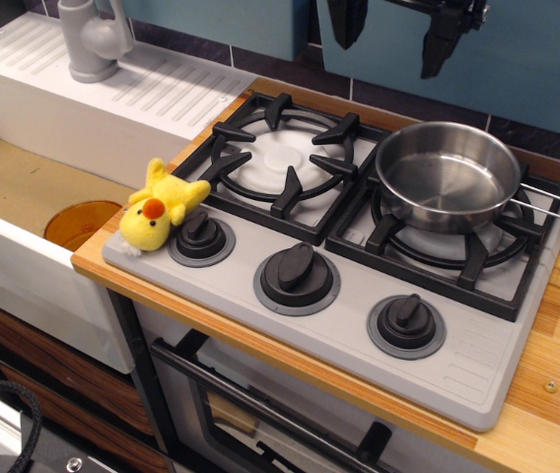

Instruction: Put pan on stove and put stuffedduck in pan

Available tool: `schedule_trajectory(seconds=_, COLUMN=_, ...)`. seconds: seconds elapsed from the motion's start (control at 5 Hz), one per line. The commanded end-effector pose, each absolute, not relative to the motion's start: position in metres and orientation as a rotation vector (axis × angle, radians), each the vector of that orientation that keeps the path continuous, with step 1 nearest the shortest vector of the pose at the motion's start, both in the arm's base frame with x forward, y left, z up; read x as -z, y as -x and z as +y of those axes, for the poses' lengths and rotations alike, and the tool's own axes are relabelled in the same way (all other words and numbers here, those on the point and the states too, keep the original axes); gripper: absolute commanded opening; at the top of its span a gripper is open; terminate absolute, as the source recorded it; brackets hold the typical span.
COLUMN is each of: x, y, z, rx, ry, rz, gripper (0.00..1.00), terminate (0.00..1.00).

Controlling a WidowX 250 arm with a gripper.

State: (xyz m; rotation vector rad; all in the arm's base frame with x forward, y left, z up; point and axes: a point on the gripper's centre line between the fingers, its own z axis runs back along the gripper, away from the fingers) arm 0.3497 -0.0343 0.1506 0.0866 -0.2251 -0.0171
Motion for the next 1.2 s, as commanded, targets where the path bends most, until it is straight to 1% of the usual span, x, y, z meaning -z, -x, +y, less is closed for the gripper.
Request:
schedule_trajectory(seconds=0.0, x=-0.151, y=-0.35, z=-0.034, rx=0.017, ry=-0.087, rz=-0.225, gripper=1.0, terminate=0.0)
schedule_trajectory(seconds=0.2, x=-0.125, y=-0.352, z=-0.04, rx=0.016, ry=-0.052, rz=-0.266, gripper=1.0, terminate=0.0)
schedule_trajectory(seconds=0.4, x=-0.104, y=-0.357, z=-0.04, rx=0.015, ry=-0.042, rz=-0.309, gripper=1.0, terminate=0.0)
schedule_trajectory(seconds=0.6, x=-0.089, y=-0.36, z=-0.033, rx=0.03, ry=-0.021, rz=-0.337, gripper=1.0, terminate=0.0)
schedule_trajectory(seconds=1.0, x=-0.076, y=-0.358, z=-0.032, rx=0.02, ry=-0.007, rz=-0.355, gripper=1.0, terminate=0.0)
